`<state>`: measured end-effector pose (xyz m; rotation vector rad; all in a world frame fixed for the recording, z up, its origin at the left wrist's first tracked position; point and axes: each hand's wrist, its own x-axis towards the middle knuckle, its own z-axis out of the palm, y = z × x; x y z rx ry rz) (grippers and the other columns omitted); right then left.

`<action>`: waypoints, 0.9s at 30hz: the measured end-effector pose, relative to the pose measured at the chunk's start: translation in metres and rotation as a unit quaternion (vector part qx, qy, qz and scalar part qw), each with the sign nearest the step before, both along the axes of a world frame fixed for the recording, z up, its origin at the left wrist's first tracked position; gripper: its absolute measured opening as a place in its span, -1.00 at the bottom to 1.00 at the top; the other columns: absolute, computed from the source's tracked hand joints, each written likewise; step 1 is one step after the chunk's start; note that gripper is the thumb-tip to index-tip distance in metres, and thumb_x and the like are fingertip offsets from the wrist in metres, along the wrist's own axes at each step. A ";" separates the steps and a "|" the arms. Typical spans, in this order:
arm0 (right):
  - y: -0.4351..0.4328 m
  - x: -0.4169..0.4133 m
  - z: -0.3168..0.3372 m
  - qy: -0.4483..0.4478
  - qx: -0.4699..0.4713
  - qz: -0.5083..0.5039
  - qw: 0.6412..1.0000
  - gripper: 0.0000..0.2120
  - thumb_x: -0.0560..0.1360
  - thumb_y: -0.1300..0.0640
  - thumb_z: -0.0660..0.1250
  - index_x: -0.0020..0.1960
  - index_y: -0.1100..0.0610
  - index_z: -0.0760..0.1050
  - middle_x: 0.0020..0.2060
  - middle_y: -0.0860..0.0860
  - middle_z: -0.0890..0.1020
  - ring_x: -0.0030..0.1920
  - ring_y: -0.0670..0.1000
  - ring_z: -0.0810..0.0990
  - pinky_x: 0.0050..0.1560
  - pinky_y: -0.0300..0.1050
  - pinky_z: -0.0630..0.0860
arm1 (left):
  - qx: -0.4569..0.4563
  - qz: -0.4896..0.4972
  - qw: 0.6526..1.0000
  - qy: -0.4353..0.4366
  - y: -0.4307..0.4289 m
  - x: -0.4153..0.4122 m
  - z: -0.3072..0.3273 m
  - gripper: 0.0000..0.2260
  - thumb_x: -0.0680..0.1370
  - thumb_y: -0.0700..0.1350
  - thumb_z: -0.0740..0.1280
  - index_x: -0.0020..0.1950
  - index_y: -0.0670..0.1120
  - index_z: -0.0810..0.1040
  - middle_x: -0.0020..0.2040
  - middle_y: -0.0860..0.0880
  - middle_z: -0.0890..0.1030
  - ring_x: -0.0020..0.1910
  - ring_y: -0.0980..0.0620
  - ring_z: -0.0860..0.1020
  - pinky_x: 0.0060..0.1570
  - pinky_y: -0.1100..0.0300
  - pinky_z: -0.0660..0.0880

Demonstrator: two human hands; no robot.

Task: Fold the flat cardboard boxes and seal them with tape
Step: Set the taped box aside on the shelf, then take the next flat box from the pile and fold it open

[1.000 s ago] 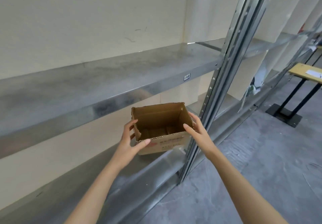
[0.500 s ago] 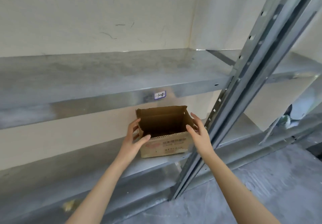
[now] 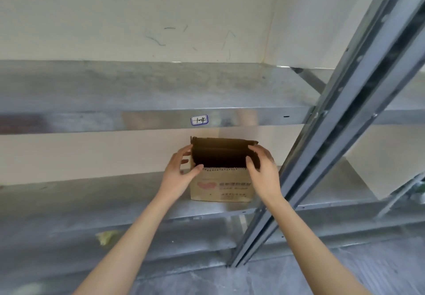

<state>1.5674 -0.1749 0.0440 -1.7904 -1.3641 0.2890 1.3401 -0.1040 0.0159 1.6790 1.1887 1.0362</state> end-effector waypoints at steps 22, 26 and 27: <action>0.100 -0.425 0.041 -0.258 -0.059 0.330 0.906 -0.42 0.62 -0.17 0.16 0.59 -0.08 0.13 0.61 -0.01 0.08 0.59 0.08 0.01 0.55 0.05 0.01 | 0.111 0.297 0.815 0.485 -0.076 -0.422 0.064 -0.43 0.63 0.23 0.16 0.57 0.00 0.25 0.58 0.00 0.22 0.50 -0.10 0.28 0.41 -0.01 0.21; 0.096 -0.542 0.043 -0.262 -0.042 0.365 0.892 -0.41 0.61 -0.15 0.20 0.59 -0.05 0.16 0.60 0.04 0.11 0.58 0.11 0.04 0.52 0.07 0.10 | 0.085 0.345 0.799 0.484 -0.107 -0.530 0.076 -0.38 0.57 0.29 0.08 0.49 -0.06 0.40 0.50 -0.05 0.39 0.41 -0.14 0.40 0.32 -0.03 0.31; 0.095 -0.566 0.043 -0.261 -0.041 0.372 0.890 -0.41 0.62 -0.15 0.19 0.59 -0.04 0.15 0.60 0.05 0.11 0.58 0.12 0.05 0.52 0.07 0.10 | 0.075 0.350 0.796 0.489 -0.112 -0.552 0.079 -0.37 0.57 0.30 0.05 0.50 -0.04 0.38 0.52 -0.04 0.36 0.42 -0.13 0.38 0.33 -0.02 0.28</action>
